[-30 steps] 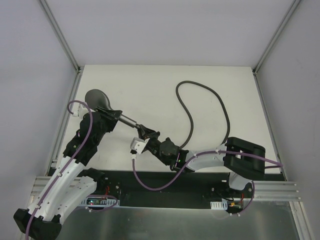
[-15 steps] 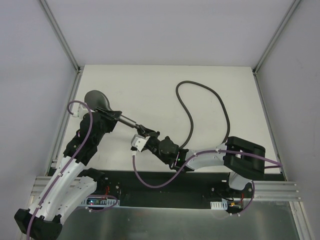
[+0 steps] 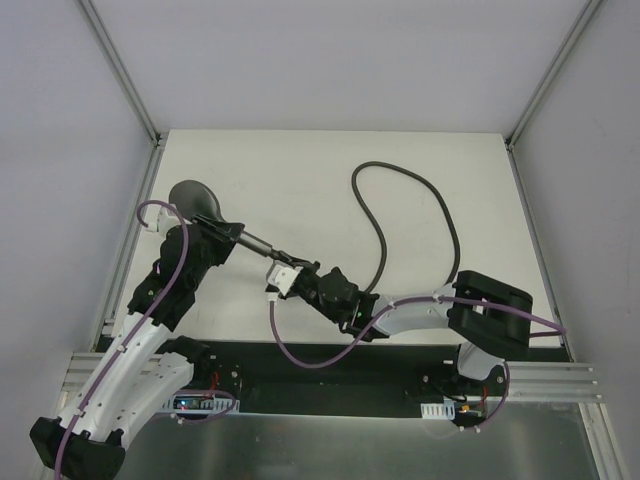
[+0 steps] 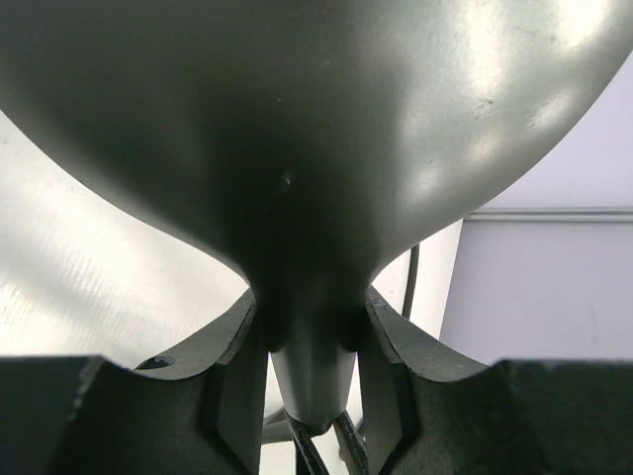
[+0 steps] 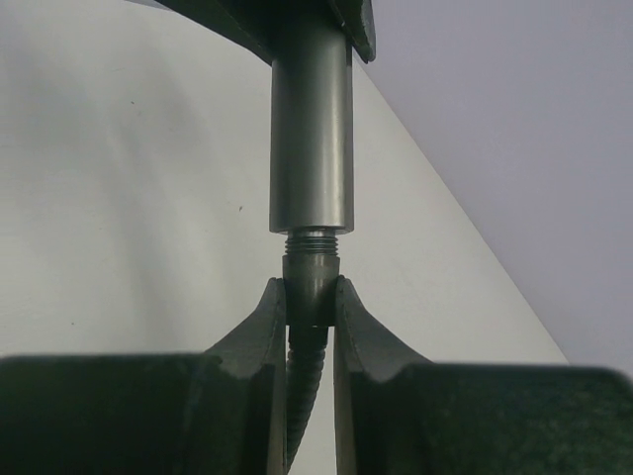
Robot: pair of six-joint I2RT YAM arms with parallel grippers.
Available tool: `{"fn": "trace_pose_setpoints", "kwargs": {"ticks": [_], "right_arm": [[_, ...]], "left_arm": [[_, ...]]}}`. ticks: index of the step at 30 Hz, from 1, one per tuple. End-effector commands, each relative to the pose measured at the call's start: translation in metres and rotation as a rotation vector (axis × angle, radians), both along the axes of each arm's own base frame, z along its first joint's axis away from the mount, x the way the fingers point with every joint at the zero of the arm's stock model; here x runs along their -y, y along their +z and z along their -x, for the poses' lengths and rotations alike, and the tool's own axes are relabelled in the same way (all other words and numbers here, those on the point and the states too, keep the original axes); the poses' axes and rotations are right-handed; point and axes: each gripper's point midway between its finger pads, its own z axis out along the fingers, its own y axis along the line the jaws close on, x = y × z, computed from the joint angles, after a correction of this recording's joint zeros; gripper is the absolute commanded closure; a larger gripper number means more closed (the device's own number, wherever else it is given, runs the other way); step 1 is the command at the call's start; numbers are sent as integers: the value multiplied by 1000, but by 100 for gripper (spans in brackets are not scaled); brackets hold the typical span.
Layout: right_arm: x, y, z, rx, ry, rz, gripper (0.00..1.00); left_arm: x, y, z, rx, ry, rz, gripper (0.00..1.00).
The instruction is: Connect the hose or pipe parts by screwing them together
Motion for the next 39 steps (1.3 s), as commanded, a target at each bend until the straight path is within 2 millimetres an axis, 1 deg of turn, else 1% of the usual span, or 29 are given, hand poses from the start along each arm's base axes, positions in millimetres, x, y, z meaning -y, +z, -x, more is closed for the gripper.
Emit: {"fn": "trace_pose_setpoints", "kwargs": {"ticks": [1, 4, 7, 8, 11, 14, 18, 20, 22, 23, 24, 25, 26, 33, 39], "right_arm": [[-5, 65, -1, 5, 57, -227, 99], [-4, 65, 0, -13, 74, -238, 99], [-3, 66, 0, -35, 90, -257, 99], [-4, 65, 1, -44, 98, -256, 99], [-3, 65, 2, -70, 119, -274, 99], [-2, 64, 2, -87, 128, -285, 99], [1, 63, 0, -111, 140, -306, 99], [3, 65, -1, -133, 144, -334, 99], [5, 68, -4, -141, 142, -351, 99], [7, 67, -5, -158, 141, -362, 99], [7, 68, -5, -165, 146, -370, 99], [8, 70, -5, -171, 151, -387, 99], [10, 71, -8, -188, 148, -405, 99], [13, 74, -8, -238, 182, -472, 99], [23, 77, -12, -279, 213, -547, 99]], "left_arm": [[38, 3, 19, 10, -244, 28, 100], [42, 0, 21, 13, -275, 25, 100], [47, 1, 22, 33, -309, 20, 100], [48, 4, 21, 51, -319, 20, 100], [52, 1, 23, 71, -354, 19, 100], [56, 3, 24, 93, -375, 29, 100], [62, 4, 25, 120, -414, 31, 100], [63, 2, 26, 124, -426, 34, 100], [64, 4, 28, 150, -437, 35, 100], [64, 1, 28, 152, -439, 35, 100], [64, 2, 30, 161, -442, 36, 100], [64, 9, 29, 200, -443, 43, 100], [65, 6, 30, 204, -447, 45, 100], [70, 16, 34, 282, -476, 86, 100], [74, 17, 37, 303, -507, 102, 100]]}}
